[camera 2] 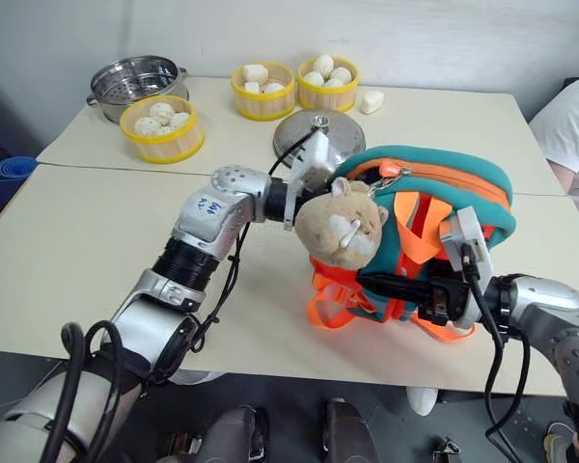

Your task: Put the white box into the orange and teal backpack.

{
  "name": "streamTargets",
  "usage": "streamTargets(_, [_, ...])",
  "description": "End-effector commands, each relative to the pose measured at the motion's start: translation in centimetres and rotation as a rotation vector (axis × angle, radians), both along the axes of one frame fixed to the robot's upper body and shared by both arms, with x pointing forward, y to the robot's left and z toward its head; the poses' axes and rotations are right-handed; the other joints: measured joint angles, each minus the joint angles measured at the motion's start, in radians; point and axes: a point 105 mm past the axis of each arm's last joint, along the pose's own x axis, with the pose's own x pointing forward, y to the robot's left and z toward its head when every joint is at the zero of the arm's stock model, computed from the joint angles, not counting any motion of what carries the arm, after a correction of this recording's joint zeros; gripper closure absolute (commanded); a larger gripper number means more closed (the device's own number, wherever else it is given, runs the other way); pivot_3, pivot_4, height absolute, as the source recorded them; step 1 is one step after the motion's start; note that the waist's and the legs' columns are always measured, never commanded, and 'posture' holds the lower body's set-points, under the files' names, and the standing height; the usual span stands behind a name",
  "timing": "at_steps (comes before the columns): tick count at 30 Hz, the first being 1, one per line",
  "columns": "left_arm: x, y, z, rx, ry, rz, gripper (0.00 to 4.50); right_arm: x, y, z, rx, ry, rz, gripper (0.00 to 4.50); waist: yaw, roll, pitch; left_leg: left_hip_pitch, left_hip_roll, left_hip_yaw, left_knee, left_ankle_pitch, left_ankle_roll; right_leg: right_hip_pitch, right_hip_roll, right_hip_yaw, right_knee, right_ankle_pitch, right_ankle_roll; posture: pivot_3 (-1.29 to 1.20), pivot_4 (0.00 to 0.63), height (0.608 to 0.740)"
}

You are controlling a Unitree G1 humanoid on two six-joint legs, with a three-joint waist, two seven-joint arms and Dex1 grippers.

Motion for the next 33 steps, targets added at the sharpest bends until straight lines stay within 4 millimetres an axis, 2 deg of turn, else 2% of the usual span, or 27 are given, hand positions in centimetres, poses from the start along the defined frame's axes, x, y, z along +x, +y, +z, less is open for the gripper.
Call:
streamTargets(1, [-1.3,4.6,3.7,-0.159,-0.036,-0.116,0.18,-0.1,0.3,0.4,-0.002,-0.046,-0.013,4.5,-0.01,0.0,0.0,0.0,0.0,0.0,0.0,0.001,-0.001,0.0,0.0,0.0,0.0,0.0,0.0,0.0,0.15,0.74])
streamTargets(3, [-1.6,7.3,3.3,-0.108,-0.049,-0.149,0.08,-0.1,0.3,0.5,-0.002,-0.051,-0.018,4.5,-0.02,0.0,0.0,0.0,0.001,0.0,-0.001,0.002,-0.005,-0.001,0.001,0.0,0.0,-0.001,-0.001,0.0,0.15,0.74])
streamTargets(5, [-1.2,9.7,1.9,-0.002,-0.082,-0.121,0.08,0.0,0.3,0.4,0.003,-0.058,-0.027,4.5,-0.02,0.0,0.0,0.001,0.001,0.0,-0.002,0.003,-0.005,-0.001,0.001,0.0,0.001,-0.001,-0.002,0.0,0.15,0.74])
streamTargets(8, [-0.9,11.1,0.9,0.058,-0.153,-0.078,0.08,0.1,0.2,0.2,0.002,-0.062,-0.033,4.5,-0.015,0.001,0.0,0.001,0.001,0.0,-0.002,0.003,-0.006,0.0,0.001,-0.001,0.001,-0.001,-0.002,0.0,0.15,0.74])
streamTargets(12, [-3.0,10.2,2.5,-0.102,-0.182,-0.101,0.08,0.0,0.2,-0.2,0.0,-0.063,-0.03,4.5,0.009,0.001,0.0,0.0,0.0,-0.001,0.002,0.0,-0.002,0.002,-0.001,-0.001,0.0,-0.001,-0.001,0.0,0.15,0.74])
streamTargets(16, [-5.1,8.8,2.6,-0.135,-0.228,-0.113,0.08,0.2,0.2,-0.3,0.003,-0.063,-0.029,4.5,0.008,0.001,0.0,-0.002,0.0,-0.002,0.006,-0.002,0.0,0.002,-0.002,-0.001,0.0,0.0,0.0,0.0,0.15,0.74])
streamTargets(20, [-6.8,7.6,3.4,-0.25,-0.191,-0.125,0.08,0.2,0.3,-0.2,-0.011,-0.061,-0.019,4.5,0.004,0.001,0.0,0.0,0.0,-0.001,0.006,-0.002,-0.001,0.003,-0.001,0.0,0.0,0.0,0.0,0.0,0.15,0.74])
streamTargets(27, [-6.8,6.1,2.2,-0.25,-0.161,-0.111,0.08,0.6,0.3,0.5,-0.012,-0.076,-0.013,4.5,0.006,0.001,0.0,0.001,0.001,-0.001,0.006,-0.002,-0.001,0.004,0.0,0.0,0.001,0.0,0.0,0.0,0.15,0.74])
streamTargets(30, [-5.9,6.0,2.0,-0.273,-0.105,-0.067,0.66,0.8,0.3,0.7,-0.015,-0.09,-0.018,4.5,0.007,0.001,0.0,0.001,0.0,-0.001,0.006,-0.002,-0.001,0.004,0.0,0.0,0.0,0.0,0.0,0.0,0.15,0.74])
streamTargets(33, [-4.5,7.9,1.3,-0.27,-0.067,0.012,1.6,1.1,0.2,1.1,-0.004,-0.116,-0.047,4.5,0.003,0.001,0.0,0.001,0.0,-0.001,0.006,-0.002,-0.001,0.004,0.0,0.0,0.0,0.0,0.0,0.0,0.15,0.74])
